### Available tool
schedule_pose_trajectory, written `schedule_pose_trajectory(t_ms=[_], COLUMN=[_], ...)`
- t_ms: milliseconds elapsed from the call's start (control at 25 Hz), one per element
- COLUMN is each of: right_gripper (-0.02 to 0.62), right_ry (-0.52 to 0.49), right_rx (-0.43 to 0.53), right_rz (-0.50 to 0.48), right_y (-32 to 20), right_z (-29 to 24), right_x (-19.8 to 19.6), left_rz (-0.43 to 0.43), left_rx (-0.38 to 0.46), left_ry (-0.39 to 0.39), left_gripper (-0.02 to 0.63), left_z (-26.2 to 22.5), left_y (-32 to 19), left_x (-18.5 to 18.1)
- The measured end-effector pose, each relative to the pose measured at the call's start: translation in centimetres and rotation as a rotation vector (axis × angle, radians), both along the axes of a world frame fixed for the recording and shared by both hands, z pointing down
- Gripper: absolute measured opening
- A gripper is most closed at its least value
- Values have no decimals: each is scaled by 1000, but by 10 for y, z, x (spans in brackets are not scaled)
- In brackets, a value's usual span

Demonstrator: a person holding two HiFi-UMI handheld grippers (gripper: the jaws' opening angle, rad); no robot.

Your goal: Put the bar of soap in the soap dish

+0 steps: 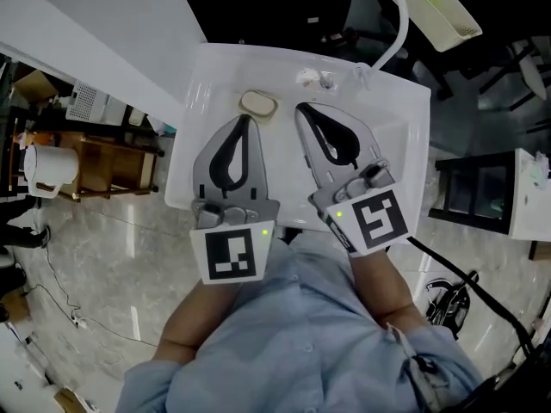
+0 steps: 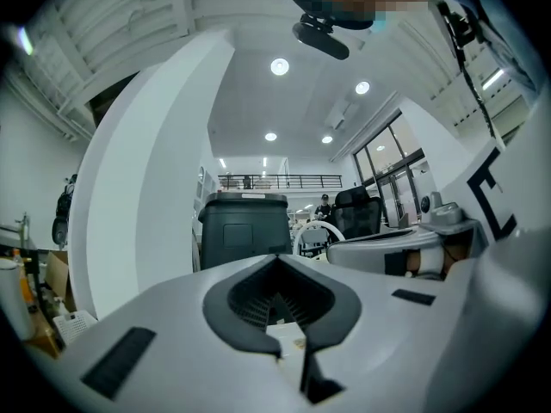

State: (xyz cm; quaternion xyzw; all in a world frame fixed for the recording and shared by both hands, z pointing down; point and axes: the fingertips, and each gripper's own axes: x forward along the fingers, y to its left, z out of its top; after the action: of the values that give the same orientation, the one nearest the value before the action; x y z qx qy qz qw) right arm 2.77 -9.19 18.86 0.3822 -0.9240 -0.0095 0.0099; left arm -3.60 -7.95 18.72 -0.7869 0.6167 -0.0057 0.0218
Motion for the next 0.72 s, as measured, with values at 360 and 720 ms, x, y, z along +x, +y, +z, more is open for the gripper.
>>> schedule_pose_trajectory(t_ms=[360, 720], right_gripper=[0, 0], right_ry=[-19, -39], right_rx=[40, 57], right_rz=[14, 30], right_y=[8, 10], right_z=[-19, -28], right_x=[6, 12], left_rz=[-4, -3], left_rx=[42, 60], left_ry=[5, -2], left_gripper=[6, 6], left_z=[-15, -22], left_y=[10, 10], left_x=[5, 7])
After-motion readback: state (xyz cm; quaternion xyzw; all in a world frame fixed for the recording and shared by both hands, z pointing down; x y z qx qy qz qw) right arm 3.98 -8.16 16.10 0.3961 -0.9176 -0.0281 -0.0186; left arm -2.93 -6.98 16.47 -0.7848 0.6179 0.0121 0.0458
